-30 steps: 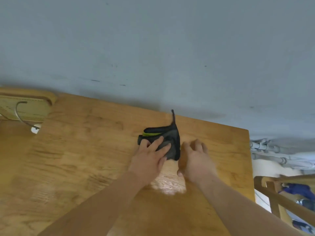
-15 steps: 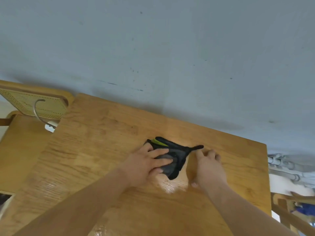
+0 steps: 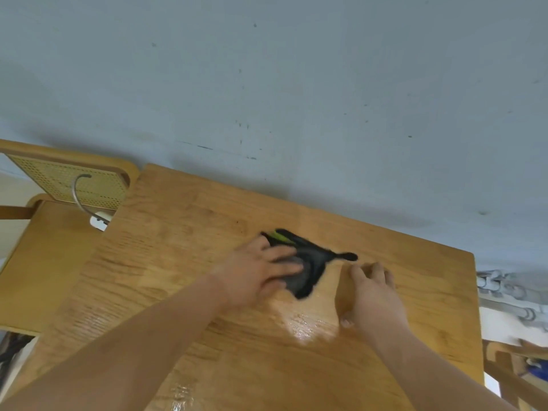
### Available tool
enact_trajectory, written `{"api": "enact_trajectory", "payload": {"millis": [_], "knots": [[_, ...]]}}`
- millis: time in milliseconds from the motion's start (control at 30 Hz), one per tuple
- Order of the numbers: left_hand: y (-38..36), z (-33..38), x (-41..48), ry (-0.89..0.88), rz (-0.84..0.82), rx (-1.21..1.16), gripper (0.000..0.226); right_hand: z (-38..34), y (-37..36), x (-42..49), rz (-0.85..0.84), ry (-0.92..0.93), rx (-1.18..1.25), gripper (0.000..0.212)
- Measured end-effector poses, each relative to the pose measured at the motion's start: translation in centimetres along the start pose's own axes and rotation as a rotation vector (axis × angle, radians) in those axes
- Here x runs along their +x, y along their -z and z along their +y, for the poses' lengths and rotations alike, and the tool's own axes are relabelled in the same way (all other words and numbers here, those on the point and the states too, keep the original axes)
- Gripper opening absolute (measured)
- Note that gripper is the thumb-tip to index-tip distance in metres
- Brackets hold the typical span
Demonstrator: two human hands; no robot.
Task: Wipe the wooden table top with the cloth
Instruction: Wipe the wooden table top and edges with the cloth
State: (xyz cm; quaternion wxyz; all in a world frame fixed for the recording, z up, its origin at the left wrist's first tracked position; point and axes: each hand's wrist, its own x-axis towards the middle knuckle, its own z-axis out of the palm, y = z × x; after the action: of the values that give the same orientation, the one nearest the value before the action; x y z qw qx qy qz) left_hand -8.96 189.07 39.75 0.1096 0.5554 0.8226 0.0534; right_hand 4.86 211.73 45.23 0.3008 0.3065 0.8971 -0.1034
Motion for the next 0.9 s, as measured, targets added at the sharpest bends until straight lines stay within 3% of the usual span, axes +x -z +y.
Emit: {"api": "enact_trajectory", "payload": {"millis": [133, 200, 267, 333, 400, 433, 500, 600, 667, 733, 900], "knots": [[0.6, -1.6, 1.3, 0.868, 0.159, -0.176, 0.052, 0.0, 0.2, 0.1, -0.032, -0.014, 0.015, 0.112], [0.1, 1.2, 2.2, 1.006, 0.122, -0.130, 0.056, -0.2, 0.3, 0.1, -0.034, -0.015, 0.015, 0.111], [-0.7, 4.4, 2.3, 0.813, 0.097, -0.064, 0.057, -0.2, 0.3, 0.1, -0.029, -0.005, 0.013, 0.111], [-1.3, 5.9, 1.4, 0.389, 0.055, -0.026, 0.055, -0.1, 0.1, 0.0, -0.020, 0.007, 0.010, 0.112], [-0.6, 3.4, 1.0, 0.020, 0.005, -0.026, 0.050, 0.1, -0.1, -0.1, -0.018, 0.012, 0.007, 0.112], [-0.1, 1.5, 1.3, -0.053, 0.005, 0.007, 0.049, 0.2, -0.1, -0.1, -0.017, 0.008, 0.011, 0.114], [0.8, -1.8, 2.6, 0.104, 0.043, 0.046, 0.049, 0.4, 0.0, 0.1, -0.024, 0.003, 0.020, 0.116], [1.1, -2.6, 5.8, 0.729, 0.083, -0.083, 0.053, 0.8, -0.1, -0.2, -0.037, -0.010, 0.035, 0.113], [0.4, -0.5, 7.9, 0.918, 0.094, -0.074, 0.054, 1.1, -0.6, -0.2, -0.013, -0.011, 0.050, 0.112], [-0.3, 2.5, 9.6, 0.864, 0.110, -0.041, 0.055, 1.4, -1.0, 0.0, 0.026, 0.009, 0.067, 0.112], [-2.5, 10.8, 12.2, 0.459, 0.051, -0.013, 0.056, 2.8, -1.6, -0.4, 0.077, 0.011, 0.250, 0.107]]}}
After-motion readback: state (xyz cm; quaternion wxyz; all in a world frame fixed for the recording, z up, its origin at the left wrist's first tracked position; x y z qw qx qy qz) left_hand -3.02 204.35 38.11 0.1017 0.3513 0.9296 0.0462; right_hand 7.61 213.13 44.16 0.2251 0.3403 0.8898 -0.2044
